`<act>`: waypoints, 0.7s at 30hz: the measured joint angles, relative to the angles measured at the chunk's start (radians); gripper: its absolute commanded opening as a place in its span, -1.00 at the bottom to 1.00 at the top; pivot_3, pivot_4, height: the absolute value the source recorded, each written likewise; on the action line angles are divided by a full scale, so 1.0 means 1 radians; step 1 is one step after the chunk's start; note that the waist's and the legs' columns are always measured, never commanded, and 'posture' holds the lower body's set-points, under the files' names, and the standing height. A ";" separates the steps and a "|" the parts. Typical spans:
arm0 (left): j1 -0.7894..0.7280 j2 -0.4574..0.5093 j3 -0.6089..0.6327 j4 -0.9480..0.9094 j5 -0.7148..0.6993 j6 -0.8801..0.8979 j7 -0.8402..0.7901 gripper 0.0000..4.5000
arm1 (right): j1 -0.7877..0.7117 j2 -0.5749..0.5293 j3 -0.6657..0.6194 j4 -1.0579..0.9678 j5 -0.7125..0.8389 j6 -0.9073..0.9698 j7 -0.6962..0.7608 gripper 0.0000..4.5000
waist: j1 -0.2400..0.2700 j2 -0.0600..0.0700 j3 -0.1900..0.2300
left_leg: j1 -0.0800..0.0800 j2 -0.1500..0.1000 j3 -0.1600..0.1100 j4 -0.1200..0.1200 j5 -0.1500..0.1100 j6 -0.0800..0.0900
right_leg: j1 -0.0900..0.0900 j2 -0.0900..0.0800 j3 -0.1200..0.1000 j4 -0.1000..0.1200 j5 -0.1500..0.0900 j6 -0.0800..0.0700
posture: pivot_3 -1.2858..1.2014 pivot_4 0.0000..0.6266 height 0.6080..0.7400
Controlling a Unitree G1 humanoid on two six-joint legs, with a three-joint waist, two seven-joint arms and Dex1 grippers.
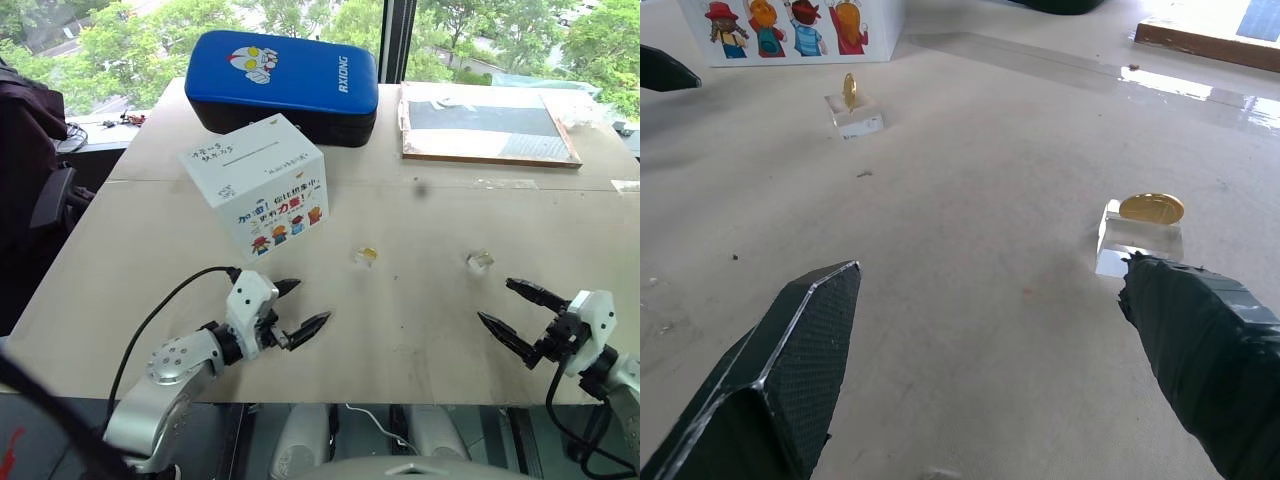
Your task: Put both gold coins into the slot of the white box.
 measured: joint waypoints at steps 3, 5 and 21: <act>-0.003 0.000 0.000 0.001 0.006 0.000 0.000 0.98 | -0.003 0.000 -0.002 0.010 -0.004 -0.008 -0.004 1.00 | 0.000 0.000 0.000 | 0.000 0.000 0.000 0.000 0.000 0.000 | 0.000 0.000 0.000 0.000 0.000 0.000 | 0.03 -0.52 1.00; -0.011 0.000 0.000 0.009 0.008 -0.001 -0.002 0.98 | -0.013 0.000 -0.009 0.035 -0.018 -0.013 -0.013 1.00 | 0.000 0.000 0.000 | 0.000 0.000 0.000 0.000 0.000 0.000 | 0.000 0.000 0.000 0.000 0.000 0.000 | 0.03 -0.52 1.00; -0.018 -0.003 0.001 0.021 0.008 -0.012 -0.020 0.98 | -0.047 0.000 -0.012 0.075 -0.066 -0.040 -0.035 1.00 | -0.001 0.000 0.000 | 0.000 0.000 0.000 0.000 0.000 0.000 | 0.000 0.000 0.000 0.000 0.000 0.000 | 0.03 -0.52 1.00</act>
